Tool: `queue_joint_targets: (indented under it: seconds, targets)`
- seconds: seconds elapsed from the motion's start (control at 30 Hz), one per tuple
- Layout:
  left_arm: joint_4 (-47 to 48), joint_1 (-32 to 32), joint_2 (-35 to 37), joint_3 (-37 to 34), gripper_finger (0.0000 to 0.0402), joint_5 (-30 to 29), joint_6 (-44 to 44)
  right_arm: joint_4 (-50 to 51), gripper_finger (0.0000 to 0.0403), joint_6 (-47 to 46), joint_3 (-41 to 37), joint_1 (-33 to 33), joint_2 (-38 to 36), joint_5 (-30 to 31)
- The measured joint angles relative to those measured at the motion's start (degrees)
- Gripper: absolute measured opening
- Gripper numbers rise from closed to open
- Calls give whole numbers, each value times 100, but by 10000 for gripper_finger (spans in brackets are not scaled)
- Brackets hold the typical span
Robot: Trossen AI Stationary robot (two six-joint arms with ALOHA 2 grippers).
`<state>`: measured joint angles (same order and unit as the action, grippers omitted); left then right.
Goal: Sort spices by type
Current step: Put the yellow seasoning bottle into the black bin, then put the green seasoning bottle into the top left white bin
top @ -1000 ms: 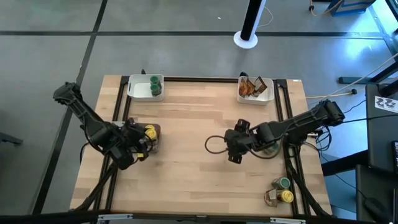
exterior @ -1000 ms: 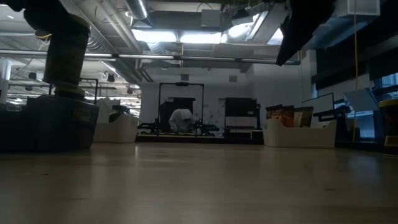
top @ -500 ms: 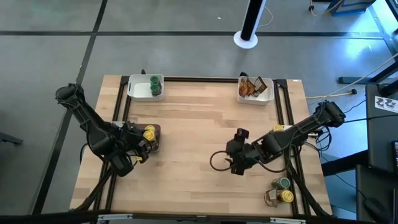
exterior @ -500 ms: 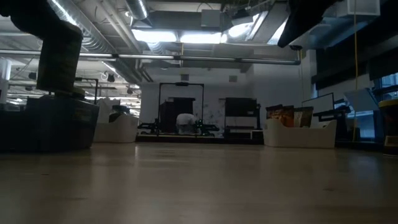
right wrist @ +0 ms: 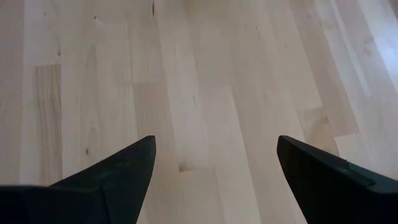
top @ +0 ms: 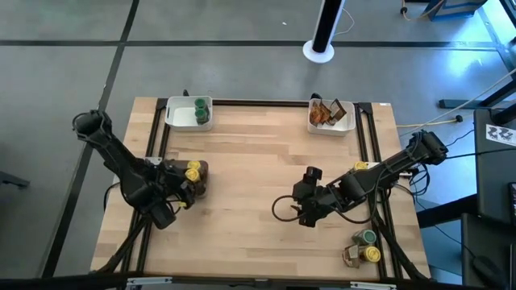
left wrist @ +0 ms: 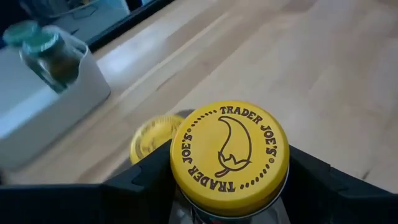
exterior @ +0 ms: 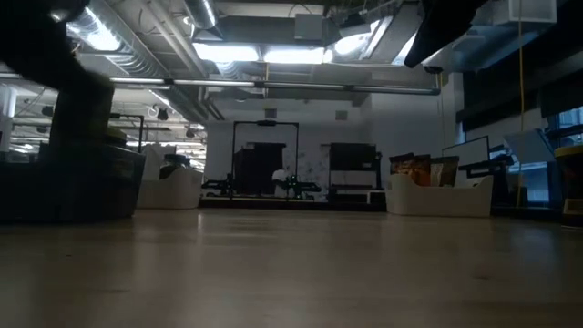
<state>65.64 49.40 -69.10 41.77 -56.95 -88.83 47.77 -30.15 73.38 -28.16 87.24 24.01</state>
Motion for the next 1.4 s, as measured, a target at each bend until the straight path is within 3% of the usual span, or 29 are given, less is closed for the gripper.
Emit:
queue_joint_targets:
  seconds: [0.17,0.5,0.7,0.97,1.17,1.4]
  targets:
    - [-696,90,0,-536,214,-22,-305,-2,335,37,0,7,0,3]
    - [-1727,86,9,-877,214,-22,379,-12,335,42,0,7,2,107]
    - [-1724,81,9,-877,220,-24,380,-11,335,44,0,7,2,107]
    - [-1698,79,74,-877,266,-29,627,-9,335,47,0,7,2,107]
    - [-1103,81,511,-571,275,118,852,-7,335,48,0,7,2,107]
    - [-1154,-3,1110,-117,276,-88,1864,-11,335,56,0,7,2,94]
